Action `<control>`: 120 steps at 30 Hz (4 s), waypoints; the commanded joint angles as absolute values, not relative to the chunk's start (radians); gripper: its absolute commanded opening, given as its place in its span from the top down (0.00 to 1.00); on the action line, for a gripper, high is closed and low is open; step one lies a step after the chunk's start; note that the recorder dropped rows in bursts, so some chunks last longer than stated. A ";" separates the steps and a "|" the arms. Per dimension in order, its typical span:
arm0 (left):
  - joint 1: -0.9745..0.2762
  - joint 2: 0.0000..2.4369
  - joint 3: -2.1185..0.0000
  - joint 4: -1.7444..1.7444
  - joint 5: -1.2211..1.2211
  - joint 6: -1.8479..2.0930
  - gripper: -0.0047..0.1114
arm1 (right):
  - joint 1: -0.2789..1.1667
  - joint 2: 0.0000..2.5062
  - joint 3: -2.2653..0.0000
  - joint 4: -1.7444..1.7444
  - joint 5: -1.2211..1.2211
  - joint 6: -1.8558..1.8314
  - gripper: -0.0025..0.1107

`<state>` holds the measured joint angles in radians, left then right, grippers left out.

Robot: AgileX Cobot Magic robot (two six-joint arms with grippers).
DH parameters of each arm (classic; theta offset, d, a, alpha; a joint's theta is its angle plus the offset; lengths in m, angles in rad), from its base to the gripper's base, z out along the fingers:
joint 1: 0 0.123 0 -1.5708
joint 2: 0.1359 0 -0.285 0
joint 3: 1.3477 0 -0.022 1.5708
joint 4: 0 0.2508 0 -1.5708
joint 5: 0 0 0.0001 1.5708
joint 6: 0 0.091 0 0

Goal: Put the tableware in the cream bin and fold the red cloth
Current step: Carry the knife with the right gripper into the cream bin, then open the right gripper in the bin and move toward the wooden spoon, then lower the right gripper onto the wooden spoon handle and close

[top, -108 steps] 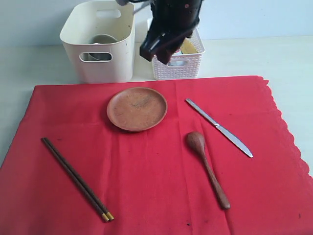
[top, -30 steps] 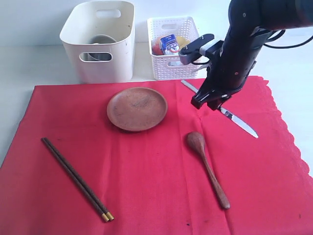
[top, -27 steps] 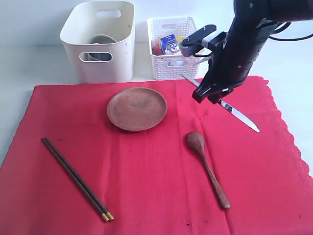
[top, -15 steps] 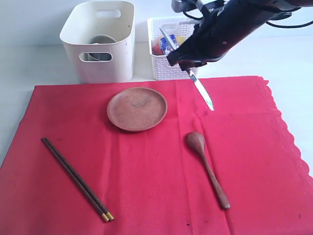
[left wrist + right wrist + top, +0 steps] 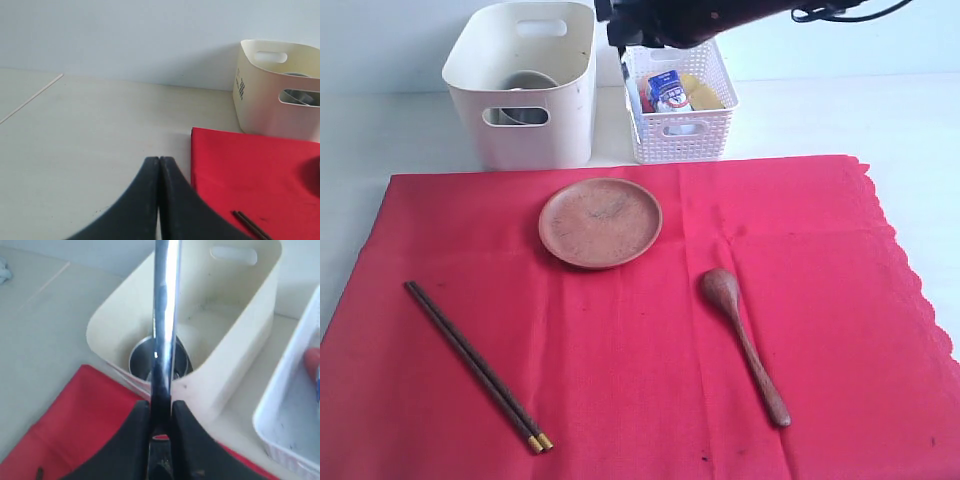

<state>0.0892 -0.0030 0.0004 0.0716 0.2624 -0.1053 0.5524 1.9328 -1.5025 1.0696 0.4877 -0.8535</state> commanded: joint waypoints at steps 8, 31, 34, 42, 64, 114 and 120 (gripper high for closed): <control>0.093 0.000 0.000 0.069 0.258 -0.108 0.95 | 0.697 2.186 -1.914 1.128 0.272 -0.868 0.98; 0.093 0.000 0.000 0.069 0.258 -0.108 0.95 | 0.710 2.452 -2.132 1.143 0.152 -0.901 0.58; 0.093 0.000 0.000 0.069 0.258 -0.108 0.95 | 0.710 2.437 -2.132 1.140 0.228 -0.901 0.58; 0.093 0.000 0.000 0.069 0.258 -0.108 0.95 | 0.710 2.346 -2.132 0.893 0.469 -0.892 0.58; 0.093 0.000 0.000 0.069 0.258 -0.108 0.95 | 0.710 2.153 -2.132 0.284 1.167 -0.396 0.62; 0.093 0.000 0.000 0.069 0.258 -0.108 0.95 | 0.701 1.909 -1.070 0.086 0.799 -0.147 0.62; 0.093 0.000 0.000 0.069 0.258 -0.108 0.95 | 0.701 1.911 -1.029 0.096 0.752 -0.147 0.62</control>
